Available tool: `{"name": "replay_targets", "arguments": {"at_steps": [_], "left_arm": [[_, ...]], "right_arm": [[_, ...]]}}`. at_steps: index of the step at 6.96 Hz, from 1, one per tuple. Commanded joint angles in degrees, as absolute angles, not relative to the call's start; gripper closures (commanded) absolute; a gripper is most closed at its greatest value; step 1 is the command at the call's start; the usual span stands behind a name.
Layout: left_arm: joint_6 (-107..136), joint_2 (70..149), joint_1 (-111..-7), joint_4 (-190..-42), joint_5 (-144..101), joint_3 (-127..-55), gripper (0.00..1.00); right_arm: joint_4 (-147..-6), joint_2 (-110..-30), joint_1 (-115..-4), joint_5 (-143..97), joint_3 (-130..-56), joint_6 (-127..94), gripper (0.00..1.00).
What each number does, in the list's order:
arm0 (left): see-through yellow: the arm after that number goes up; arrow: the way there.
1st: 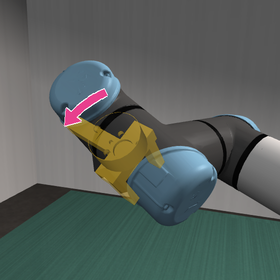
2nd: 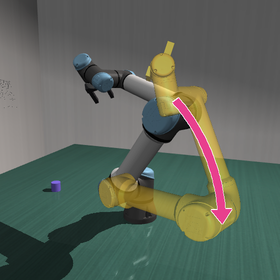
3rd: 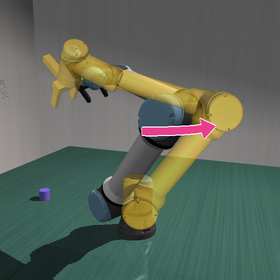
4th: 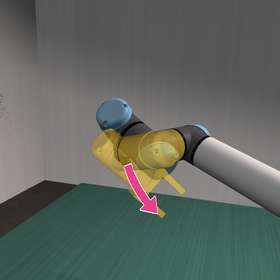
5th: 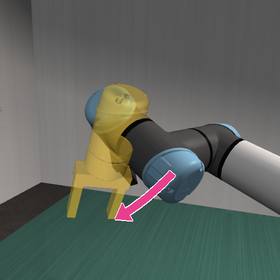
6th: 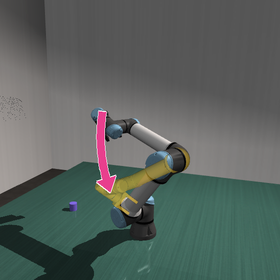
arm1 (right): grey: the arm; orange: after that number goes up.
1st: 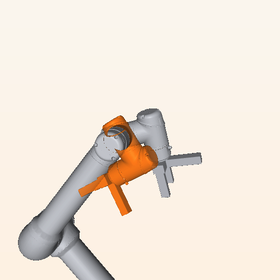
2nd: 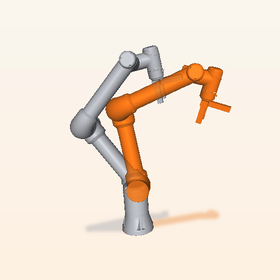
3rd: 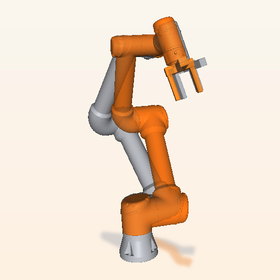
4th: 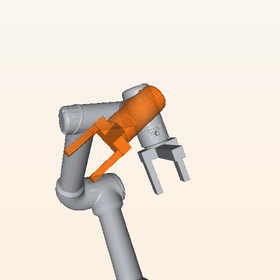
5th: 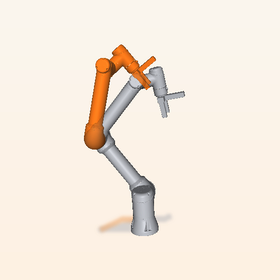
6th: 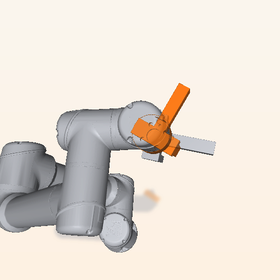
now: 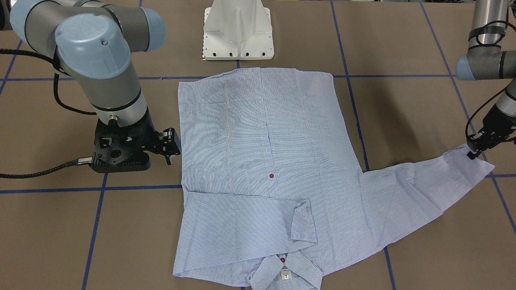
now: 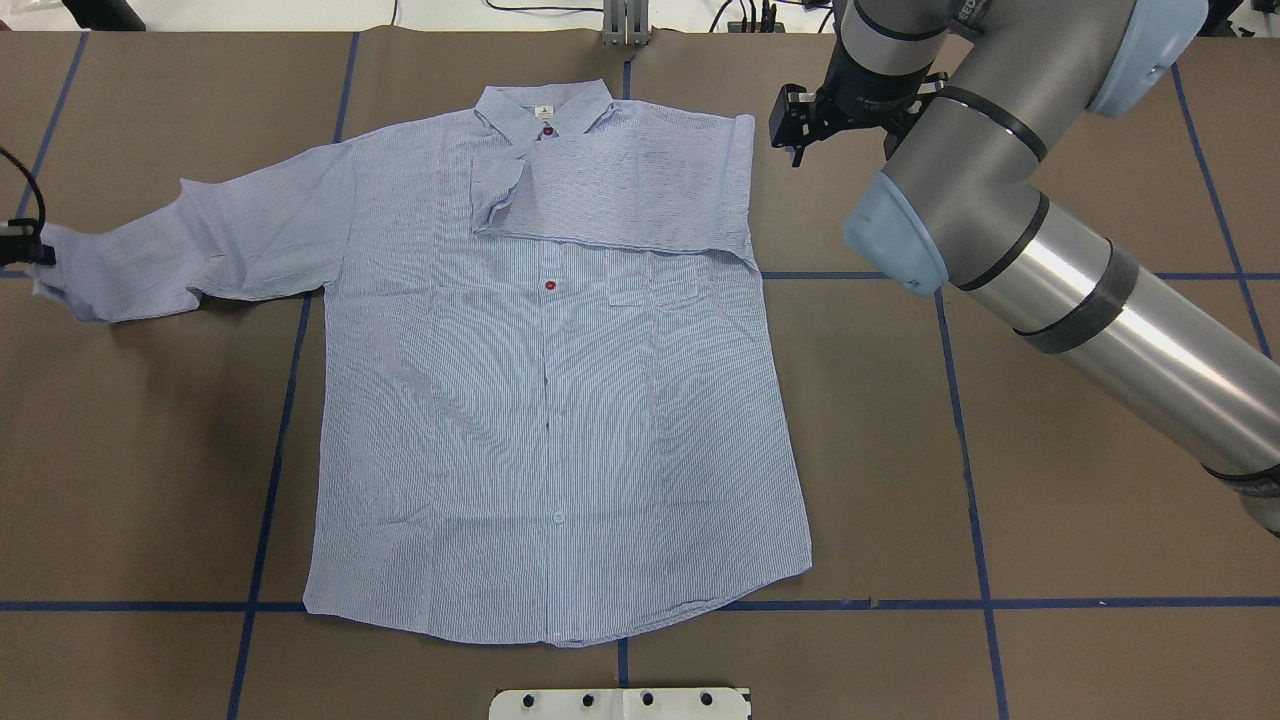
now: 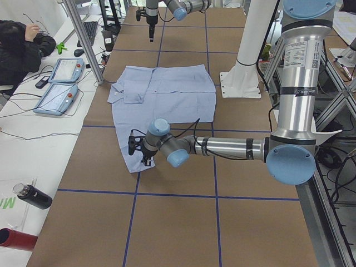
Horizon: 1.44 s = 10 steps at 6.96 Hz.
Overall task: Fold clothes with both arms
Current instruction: 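Grasp the cuff of the other sleeve with the left gripper and lift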
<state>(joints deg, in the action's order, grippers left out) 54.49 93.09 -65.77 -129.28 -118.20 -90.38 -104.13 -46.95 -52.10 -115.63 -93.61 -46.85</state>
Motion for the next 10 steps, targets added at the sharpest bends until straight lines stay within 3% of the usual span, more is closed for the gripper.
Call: {"name": "replay_targets", "arguments": {"at_steps": [1,4,8,10], "left_arm": [[54.7,104.8,-67.4,-106.4,-118.4,-100.2,1.0],[62.3,120.4,-66.7,-94.7,-118.9,-99.9,1.0],[87.2,136.2,-53.4,-94.7,-121.6,-98.2,1.0],[95.7,140.4,-51.7,-101.3,-121.6,-92.0,1.0]], "right_arm": [[-104.2,-49.6,-54.2,-116.9,-93.6,-46.6,0.01],[-104.2,-54.8,-59.2,-124.0,-94.6,-43.2,0.0],[-104.2,-59.0,-62.1,-124.0,-94.3,-34.3,0.0],[-104.2,-60.5,-62.3,-123.8,-93.6,-30.6,0.0]]}}
